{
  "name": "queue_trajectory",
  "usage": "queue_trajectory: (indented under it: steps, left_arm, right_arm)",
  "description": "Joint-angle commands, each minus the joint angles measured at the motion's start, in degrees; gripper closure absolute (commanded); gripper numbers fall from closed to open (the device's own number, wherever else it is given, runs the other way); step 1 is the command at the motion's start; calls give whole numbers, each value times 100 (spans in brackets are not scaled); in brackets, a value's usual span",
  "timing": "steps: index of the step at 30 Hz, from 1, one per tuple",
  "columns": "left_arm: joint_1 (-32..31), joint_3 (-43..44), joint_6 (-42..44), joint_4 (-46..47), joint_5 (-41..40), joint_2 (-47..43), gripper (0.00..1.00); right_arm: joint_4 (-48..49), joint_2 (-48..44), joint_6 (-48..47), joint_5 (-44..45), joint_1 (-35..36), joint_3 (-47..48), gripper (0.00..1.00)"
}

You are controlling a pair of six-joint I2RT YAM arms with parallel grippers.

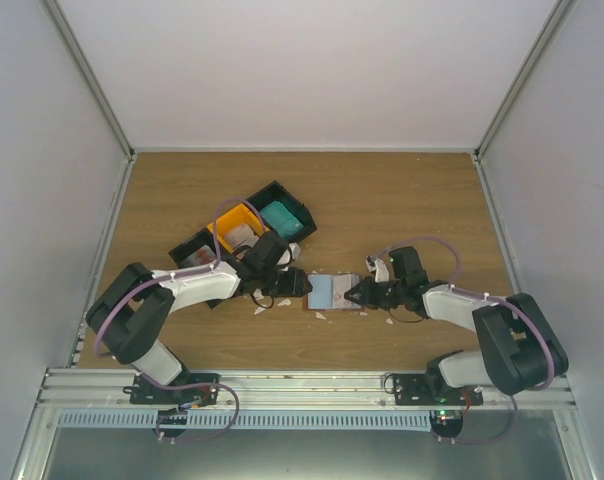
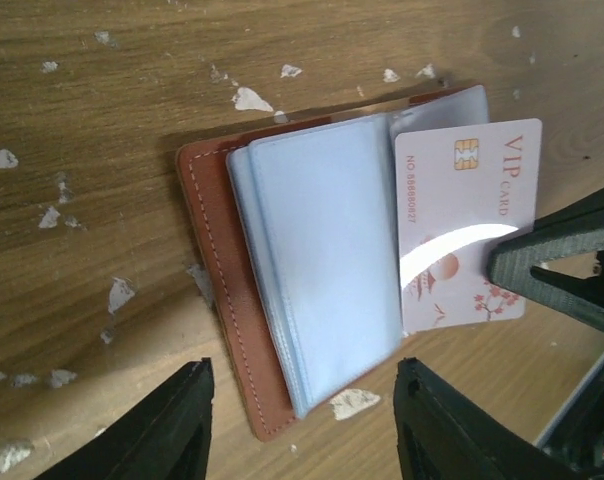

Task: Put the credit cards into the card holder
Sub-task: Insert the credit card into the card holder.

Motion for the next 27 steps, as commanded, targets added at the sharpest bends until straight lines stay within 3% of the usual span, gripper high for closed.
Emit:
queue_trajectory:
  steps: [1,16,27]
  left_arm:
    - [-98,3,-71,388,-283,227,52]
    - [-354,125,-95,41,-995,720,71]
    - [-523,155,-96,-75,-1224,734,83]
  right_arm:
    - [391,253,4,-208,-62,-8,99]
    - [919,804,569,-348,-72,-244,100]
    - [1212,536,1317,-10,-73,-593,99]
